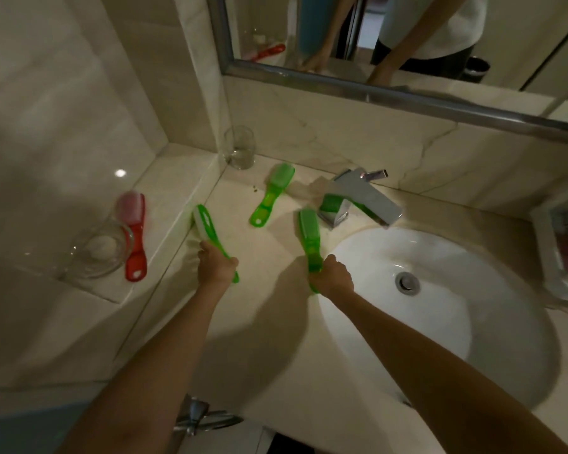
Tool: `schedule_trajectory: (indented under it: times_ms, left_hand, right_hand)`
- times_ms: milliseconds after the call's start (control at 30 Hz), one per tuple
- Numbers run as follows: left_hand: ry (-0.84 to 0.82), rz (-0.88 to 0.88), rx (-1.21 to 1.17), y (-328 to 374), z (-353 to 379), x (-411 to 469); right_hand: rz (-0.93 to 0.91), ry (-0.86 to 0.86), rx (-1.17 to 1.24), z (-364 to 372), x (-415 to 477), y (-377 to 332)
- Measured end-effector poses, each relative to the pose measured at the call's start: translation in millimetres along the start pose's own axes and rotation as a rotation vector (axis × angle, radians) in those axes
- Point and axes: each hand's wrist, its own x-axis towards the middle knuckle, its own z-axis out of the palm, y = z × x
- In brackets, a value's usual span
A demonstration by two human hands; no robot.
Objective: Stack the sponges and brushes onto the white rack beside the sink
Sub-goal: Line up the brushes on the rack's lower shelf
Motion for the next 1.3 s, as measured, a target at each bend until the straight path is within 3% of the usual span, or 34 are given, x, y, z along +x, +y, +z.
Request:
schedule_trajectory:
  times_ms: [200, 367, 467, 633, 767, 1000, 1100, 1200, 1300]
  left_hand:
    - [-0.075, -0.079, -0.131, -6, 1, 13]
    - [-0.086, -0.218, -0.526, -9, -1, 0]
    - [-0.056, -0.117, -0.596, -2, 3, -25]
    - [-0.077, 0.124, -0.715, 30, 13, -83]
    - [-0.109, 0.274, -0.667, 58, 32, -123]
    - [-0.197, 0.433, -0.436, 100, 68, -192]
    - [-0.346, 0.474, -0.49, 117, 90, -225]
    - [-0.441, 0.444, -0.58, 132, 118, -263]
    - [-0.479, 0.377, -0.672, 148, 154, -303]
  right_hand:
    - [-0.089, -0.023, -0.033, 0, 8, 3]
    - [-0.298, -0.028, -0.033, -9, -11, 21]
    - [-0.389, 0.017, -0.031, -17, -29, 40]
    - [-0.425, -0.085, 0.332, -39, -52, 83]
    - [-0.445, -0.124, 0.443, -77, -68, 121]
    - [-0.344, -0.046, 0.687, -146, -93, 208]
    - [-0.308, -0.045, 0.784, -175, -102, 250]
    - [-0.28, -0.028, 0.732, -203, -111, 289]
    - [-0.291, 0.054, 0.496, -226, -118, 325]
